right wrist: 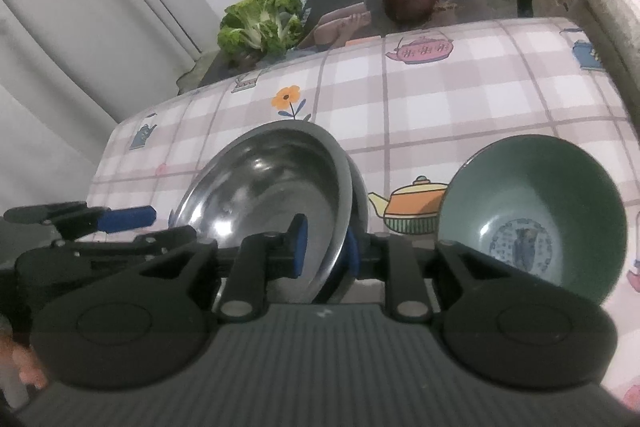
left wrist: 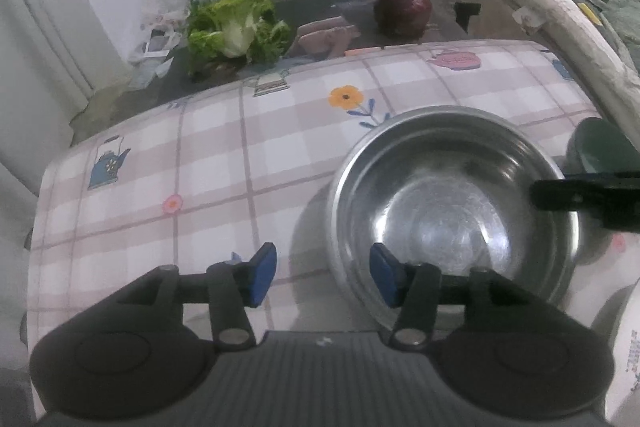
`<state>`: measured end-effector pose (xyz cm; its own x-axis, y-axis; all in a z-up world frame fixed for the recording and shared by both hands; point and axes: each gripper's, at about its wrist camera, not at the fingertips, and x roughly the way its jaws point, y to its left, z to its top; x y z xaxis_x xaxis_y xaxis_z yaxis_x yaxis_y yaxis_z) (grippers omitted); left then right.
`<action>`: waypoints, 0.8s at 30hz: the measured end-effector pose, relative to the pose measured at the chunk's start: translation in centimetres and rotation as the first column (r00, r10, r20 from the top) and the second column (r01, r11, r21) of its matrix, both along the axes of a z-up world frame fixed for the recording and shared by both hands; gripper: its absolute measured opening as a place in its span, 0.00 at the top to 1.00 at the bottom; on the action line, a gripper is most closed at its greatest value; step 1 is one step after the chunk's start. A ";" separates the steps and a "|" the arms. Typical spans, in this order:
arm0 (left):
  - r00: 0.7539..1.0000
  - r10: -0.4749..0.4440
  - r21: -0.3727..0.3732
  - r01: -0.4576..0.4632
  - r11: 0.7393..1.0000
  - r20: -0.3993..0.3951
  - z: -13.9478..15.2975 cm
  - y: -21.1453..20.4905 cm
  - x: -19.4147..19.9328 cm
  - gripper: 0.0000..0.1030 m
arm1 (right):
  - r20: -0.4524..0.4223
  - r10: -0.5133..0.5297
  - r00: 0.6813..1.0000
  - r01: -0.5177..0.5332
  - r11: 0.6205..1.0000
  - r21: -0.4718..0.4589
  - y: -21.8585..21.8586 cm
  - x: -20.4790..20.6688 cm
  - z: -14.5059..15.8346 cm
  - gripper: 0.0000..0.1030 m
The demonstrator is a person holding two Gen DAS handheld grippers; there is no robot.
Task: Organize plates and bowls
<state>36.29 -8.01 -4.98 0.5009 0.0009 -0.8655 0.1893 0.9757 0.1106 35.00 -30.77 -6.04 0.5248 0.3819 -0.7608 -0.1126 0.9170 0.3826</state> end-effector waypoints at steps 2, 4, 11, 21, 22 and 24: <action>1.000 0.014 -0.009 -0.014 1.000 -0.014 -0.4 0.6 0.4 0.49 | 0.007 -0.009 1.000 0.009 1.000 -0.023 -0.2 -0.3 0.1 0.76; 0.999 0.021 -0.030 -0.021 0.999 -0.024 -0.8 1.0 0.6 0.48 | 0.001 -0.012 1.000 0.012 1.000 -0.018 -0.5 -0.6 0.0 0.76; 0.999 0.000 -0.068 -0.002 0.998 -0.037 -1.3 1.1 0.6 0.60 | -0.052 0.008 0.999 -0.009 1.000 -0.024 0.1 -0.9 -0.9 0.74; 0.999 0.004 -0.059 -0.007 0.998 -0.043 -1.1 2.2 -0.1 0.83 | -0.101 0.058 0.993 -0.054 0.998 0.043 1.9 -0.4 -2.0 0.75; 0.999 0.010 -0.061 -0.013 0.998 -0.046 -1.0 2.6 -0.3 0.83 | -0.101 0.070 0.992 -0.065 0.997 0.047 2.3 -0.5 -2.0 0.75; 0.998 0.021 -0.064 -0.024 0.998 -0.053 -1.0 3.5 -0.6 0.83 | -0.102 0.093 0.990 -0.088 0.995 0.052 3.0 -0.7 -1.9 0.75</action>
